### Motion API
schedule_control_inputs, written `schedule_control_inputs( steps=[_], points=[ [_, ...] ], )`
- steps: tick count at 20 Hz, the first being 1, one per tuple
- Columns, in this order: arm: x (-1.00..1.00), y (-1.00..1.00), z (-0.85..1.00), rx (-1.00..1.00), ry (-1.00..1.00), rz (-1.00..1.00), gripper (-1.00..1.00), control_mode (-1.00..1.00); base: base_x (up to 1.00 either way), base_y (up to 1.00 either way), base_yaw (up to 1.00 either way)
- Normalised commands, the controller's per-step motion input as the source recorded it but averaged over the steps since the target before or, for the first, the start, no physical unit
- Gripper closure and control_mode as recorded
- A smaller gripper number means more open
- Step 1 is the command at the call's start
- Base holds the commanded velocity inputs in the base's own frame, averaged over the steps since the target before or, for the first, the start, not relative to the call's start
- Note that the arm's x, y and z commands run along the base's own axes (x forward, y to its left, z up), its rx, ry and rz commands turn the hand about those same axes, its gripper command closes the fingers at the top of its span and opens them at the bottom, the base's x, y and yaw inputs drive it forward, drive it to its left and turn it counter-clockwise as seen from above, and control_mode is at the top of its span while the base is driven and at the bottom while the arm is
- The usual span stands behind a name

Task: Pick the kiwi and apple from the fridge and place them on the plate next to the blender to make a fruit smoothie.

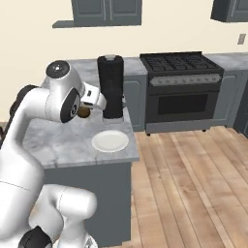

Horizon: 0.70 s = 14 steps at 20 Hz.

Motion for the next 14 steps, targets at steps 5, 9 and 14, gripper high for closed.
schedule_control_inputs(
  steps=[5, 9, 14],
  points=[
    [0.99, -0.02, -0.95, -0.04, 0.45, 0.00, 1.00, -1.00, 0.00, 0.00, 0.00],
    [0.96, -0.13, -0.86, 0.00, 0.39, 0.00, 1.00, -1.00, 0.00, 0.00, 0.00],
    [0.90, -0.01, -0.92, 0.01, 0.20, 0.00, 1.00, -1.00, 0.00, 0.00, 0.00]
  ],
)
